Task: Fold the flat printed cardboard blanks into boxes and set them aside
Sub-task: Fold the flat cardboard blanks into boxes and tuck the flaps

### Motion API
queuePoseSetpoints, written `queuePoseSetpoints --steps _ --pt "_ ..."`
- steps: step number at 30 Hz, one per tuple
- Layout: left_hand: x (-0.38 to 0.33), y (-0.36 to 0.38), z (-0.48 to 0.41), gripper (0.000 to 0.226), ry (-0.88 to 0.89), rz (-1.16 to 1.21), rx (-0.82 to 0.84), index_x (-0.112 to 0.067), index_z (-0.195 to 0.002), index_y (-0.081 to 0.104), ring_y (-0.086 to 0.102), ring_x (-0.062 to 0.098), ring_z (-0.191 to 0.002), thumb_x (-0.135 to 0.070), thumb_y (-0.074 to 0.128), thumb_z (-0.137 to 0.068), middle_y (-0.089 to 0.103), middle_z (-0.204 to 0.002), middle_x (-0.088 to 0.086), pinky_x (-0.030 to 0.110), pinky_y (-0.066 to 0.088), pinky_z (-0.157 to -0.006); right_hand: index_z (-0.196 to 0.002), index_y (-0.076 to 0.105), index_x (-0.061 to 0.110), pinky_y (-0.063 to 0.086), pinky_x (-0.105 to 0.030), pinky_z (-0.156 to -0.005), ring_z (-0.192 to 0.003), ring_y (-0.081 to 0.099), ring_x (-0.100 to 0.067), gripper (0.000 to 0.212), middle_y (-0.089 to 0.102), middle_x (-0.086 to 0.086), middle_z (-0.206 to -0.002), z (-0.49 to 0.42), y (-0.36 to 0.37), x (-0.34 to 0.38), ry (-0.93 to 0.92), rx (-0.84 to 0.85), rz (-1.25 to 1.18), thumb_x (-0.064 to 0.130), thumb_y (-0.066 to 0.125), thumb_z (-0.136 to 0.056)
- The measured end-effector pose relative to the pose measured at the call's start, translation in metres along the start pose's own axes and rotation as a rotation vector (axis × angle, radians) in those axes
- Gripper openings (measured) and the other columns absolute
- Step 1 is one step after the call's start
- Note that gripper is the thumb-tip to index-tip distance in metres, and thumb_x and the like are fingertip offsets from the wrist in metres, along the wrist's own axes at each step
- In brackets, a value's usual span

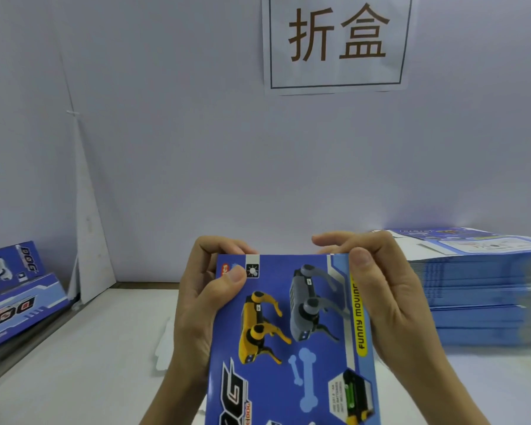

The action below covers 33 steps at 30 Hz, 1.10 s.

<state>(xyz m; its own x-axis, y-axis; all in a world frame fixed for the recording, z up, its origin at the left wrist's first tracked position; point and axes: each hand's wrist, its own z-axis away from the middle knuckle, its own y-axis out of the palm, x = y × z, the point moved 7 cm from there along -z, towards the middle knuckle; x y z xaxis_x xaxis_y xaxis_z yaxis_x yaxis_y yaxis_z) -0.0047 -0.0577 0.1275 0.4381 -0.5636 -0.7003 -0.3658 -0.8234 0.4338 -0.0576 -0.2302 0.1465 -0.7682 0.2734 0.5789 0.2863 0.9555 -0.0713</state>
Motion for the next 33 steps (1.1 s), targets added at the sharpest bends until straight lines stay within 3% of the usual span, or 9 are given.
queuePoseSetpoints --steps 6,13,17,20,22,25,27,31,33 --pt "-0.003 0.003 0.001 0.019 0.009 0.006 0.037 -0.020 -0.066 0.064 0.068 0.017 -0.067 -0.003 0.062 -0.059 0.066 -0.080 0.005 0.025 0.055 -0.053 -0.087 0.059 0.038 0.047 -0.017 -0.074 -0.078 0.058 -0.042 0.026 0.069 0.012 -0.114 -0.002 0.000 0.001 -0.007 0.002 -0.016 0.058 0.044 -0.093" --pt "-0.008 0.000 0.004 0.010 0.066 -0.028 0.028 -0.021 -0.069 0.063 0.066 0.016 -0.070 -0.023 0.066 -0.060 0.064 -0.084 0.001 0.028 0.056 -0.056 -0.091 0.065 0.016 0.042 -0.008 -0.088 -0.112 0.061 -0.001 0.031 0.067 0.011 -0.121 0.000 0.001 -0.004 0.022 0.008 -0.084 0.036 0.041 -0.093" --pt "-0.011 -0.002 0.003 0.010 0.078 -0.025 0.030 -0.020 -0.071 0.065 0.067 0.017 -0.070 -0.017 0.066 -0.062 0.065 -0.087 0.004 0.027 0.056 -0.055 -0.098 0.064 0.025 0.039 -0.009 -0.095 -0.125 0.054 -0.005 0.028 0.064 0.009 -0.127 0.001 0.004 -0.005 0.012 -0.037 -0.122 0.039 0.041 -0.092" --pt "-0.018 -0.012 0.000 0.016 0.122 -0.049 -0.083 -0.024 -0.073 0.067 0.067 0.015 -0.060 -0.009 0.063 -0.073 0.068 -0.080 -0.001 0.023 0.054 -0.049 -0.112 0.059 0.048 0.043 -0.002 -0.082 -0.118 0.052 0.011 0.032 0.054 0.033 -0.126 0.002 0.006 -0.019 0.160 0.007 -0.154 0.057 0.042 -0.086" --pt "-0.015 -0.028 -0.002 0.012 0.110 -0.026 -0.250 -0.028 -0.075 0.068 0.066 0.015 -0.055 -0.017 0.065 -0.077 0.069 -0.073 -0.001 0.022 0.053 -0.047 -0.112 0.060 0.050 0.049 -0.009 -0.078 -0.119 0.056 0.003 0.030 0.059 0.029 -0.124 0.003 0.009 -0.032 0.313 0.129 -0.230 0.055 0.047 -0.085" --pt "0.001 -0.059 -0.001 0.005 0.030 0.055 -0.522 -0.021 -0.088 0.060 0.065 0.012 -0.054 -0.021 0.056 -0.091 0.068 -0.069 -0.003 0.020 0.051 -0.047 -0.120 0.062 0.026 0.056 -0.027 -0.083 -0.115 0.064 -0.023 0.040 0.068 0.002 -0.123 0.009 0.015 -0.037 0.451 0.402 -0.353 0.041 0.057 -0.083" --pt "0.020 -0.075 -0.001 0.017 -0.101 0.066 -0.653 -0.013 -0.096 0.051 0.062 0.014 -0.054 -0.029 0.055 -0.092 0.064 -0.074 0.002 0.021 0.049 -0.045 -0.122 0.062 0.021 0.054 -0.024 -0.082 -0.108 0.068 -0.023 0.048 0.069 -0.003 -0.121 0.011 0.015 -0.033 0.472 0.493 -0.379 0.037 0.062 -0.076" --pt "0.037 -0.082 -0.005 0.024 -0.183 -0.100 -0.737 -0.011 -0.097 0.043 0.057 0.018 -0.063 -0.031 0.055 -0.092 0.052 -0.096 0.017 0.029 0.049 -0.055 -0.105 0.071 0.019 0.052 -0.027 -0.080 -0.099 0.069 -0.018 0.046 0.074 -0.005 -0.107 0.005 0.004 -0.046 0.513 0.283 -0.332 0.040 0.069 -0.065" --pt "0.044 -0.062 -0.010 0.033 -0.212 -0.138 -0.545 -0.008 -0.097 0.046 0.060 0.015 -0.067 -0.040 0.055 -0.092 0.056 -0.096 0.014 0.033 0.047 -0.063 -0.100 0.072 0.015 0.050 -0.029 -0.085 -0.100 0.066 -0.017 0.040 0.075 -0.005 -0.103 0.006 0.001 -0.061 0.550 0.107 -0.312 0.038 0.071 -0.067"
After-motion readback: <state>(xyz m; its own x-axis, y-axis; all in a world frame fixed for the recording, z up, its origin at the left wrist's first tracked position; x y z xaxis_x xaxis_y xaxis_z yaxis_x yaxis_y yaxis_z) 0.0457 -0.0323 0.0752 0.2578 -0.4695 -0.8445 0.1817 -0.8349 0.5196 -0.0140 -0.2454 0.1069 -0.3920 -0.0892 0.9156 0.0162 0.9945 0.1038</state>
